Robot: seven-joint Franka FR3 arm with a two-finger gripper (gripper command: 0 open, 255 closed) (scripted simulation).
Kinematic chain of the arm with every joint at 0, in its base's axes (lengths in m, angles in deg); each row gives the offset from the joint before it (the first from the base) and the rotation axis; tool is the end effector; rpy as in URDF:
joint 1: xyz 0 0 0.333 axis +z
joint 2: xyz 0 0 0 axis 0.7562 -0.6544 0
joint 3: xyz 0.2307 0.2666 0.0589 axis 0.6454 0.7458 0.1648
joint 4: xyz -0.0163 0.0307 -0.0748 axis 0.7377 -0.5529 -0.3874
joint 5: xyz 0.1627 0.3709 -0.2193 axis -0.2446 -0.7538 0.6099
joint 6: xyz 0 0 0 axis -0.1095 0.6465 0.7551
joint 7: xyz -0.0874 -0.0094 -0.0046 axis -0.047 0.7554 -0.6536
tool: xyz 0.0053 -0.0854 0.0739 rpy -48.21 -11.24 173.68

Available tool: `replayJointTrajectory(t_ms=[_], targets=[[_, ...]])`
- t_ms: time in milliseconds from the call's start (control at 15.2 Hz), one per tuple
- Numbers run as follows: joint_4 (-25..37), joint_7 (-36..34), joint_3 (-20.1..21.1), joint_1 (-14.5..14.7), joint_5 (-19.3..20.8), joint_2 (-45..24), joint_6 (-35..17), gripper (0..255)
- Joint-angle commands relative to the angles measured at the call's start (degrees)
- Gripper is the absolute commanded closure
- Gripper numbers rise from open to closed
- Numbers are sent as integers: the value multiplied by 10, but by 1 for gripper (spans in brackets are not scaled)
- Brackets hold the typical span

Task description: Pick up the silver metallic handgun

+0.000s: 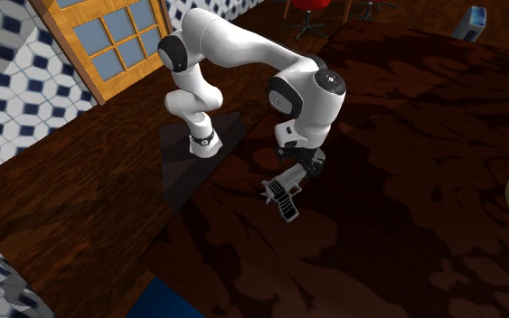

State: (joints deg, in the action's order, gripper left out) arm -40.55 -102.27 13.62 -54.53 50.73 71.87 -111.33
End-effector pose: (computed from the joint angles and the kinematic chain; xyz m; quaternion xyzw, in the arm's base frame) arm 0.5870 0.3122 0.5655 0.9007 -0.4318 -0.0045 0.0467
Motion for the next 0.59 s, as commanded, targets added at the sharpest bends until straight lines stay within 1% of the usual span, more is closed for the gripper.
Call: replayJointTrajectory(t_ms=[0,264,396,462,528], targets=[[-12,-6,0,1,2,-3,-15,0],[-47,-8,-1,-1,3,-3,-50,0],[-47,-8,-1,-1,3,-3,-50,0],[-47,-8,-2,-1,4,-4,-50,255],[-46,-8,-2,-1,4,-5,-49,255]])
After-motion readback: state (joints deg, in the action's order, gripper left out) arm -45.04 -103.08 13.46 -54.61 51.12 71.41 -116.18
